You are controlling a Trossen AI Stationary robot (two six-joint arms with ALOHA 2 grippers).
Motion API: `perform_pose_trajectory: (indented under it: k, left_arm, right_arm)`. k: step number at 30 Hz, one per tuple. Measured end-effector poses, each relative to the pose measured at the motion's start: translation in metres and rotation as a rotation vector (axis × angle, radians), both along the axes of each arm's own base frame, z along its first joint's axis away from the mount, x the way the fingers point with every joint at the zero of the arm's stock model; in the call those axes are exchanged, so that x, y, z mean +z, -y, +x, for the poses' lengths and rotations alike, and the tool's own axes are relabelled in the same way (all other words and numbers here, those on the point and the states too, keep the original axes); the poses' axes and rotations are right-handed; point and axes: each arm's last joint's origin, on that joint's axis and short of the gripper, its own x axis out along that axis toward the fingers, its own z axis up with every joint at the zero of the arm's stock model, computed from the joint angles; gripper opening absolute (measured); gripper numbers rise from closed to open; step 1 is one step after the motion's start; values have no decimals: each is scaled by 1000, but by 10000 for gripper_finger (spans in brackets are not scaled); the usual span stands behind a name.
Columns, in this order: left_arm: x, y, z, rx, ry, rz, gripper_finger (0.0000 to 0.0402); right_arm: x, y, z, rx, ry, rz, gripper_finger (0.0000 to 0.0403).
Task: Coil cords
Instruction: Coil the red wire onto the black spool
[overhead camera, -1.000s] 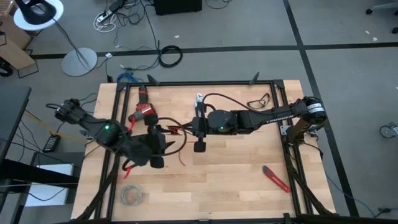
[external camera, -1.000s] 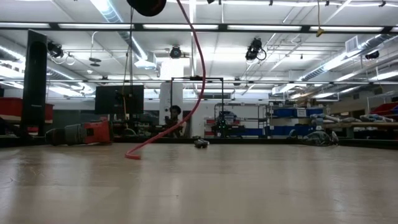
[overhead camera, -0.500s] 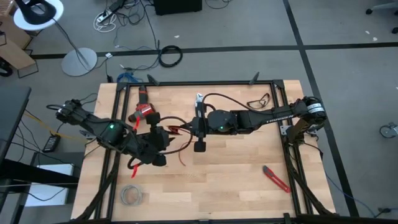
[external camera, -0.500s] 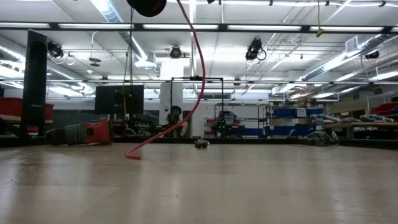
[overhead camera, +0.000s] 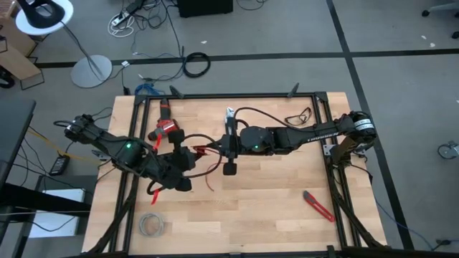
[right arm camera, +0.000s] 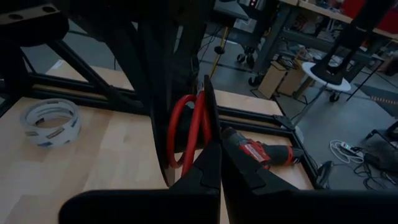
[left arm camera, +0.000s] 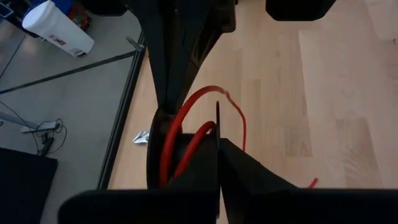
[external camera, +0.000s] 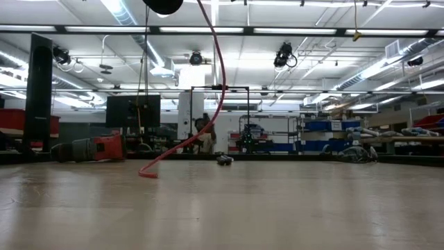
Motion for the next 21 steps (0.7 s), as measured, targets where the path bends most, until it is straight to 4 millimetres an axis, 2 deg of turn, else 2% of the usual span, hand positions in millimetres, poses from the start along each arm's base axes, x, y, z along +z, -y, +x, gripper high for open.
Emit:
perform_pose_trajectory:
  k: [9, 15, 21]
  left_arm:
    - [0, 3, -3, 22, 18, -4, 2]
    - [-4, 11, -9, 18, 25, 9, 1]
    - [-8, 19, -20, -6, 117, -64, 0]
  right_arm:
    - [7, -6, 1, 19, 61, -54, 7]
    - [14, -14, 0, 18, 123, -103, 37]
    - [20, -23, -1, 43, 179, -144, 68]
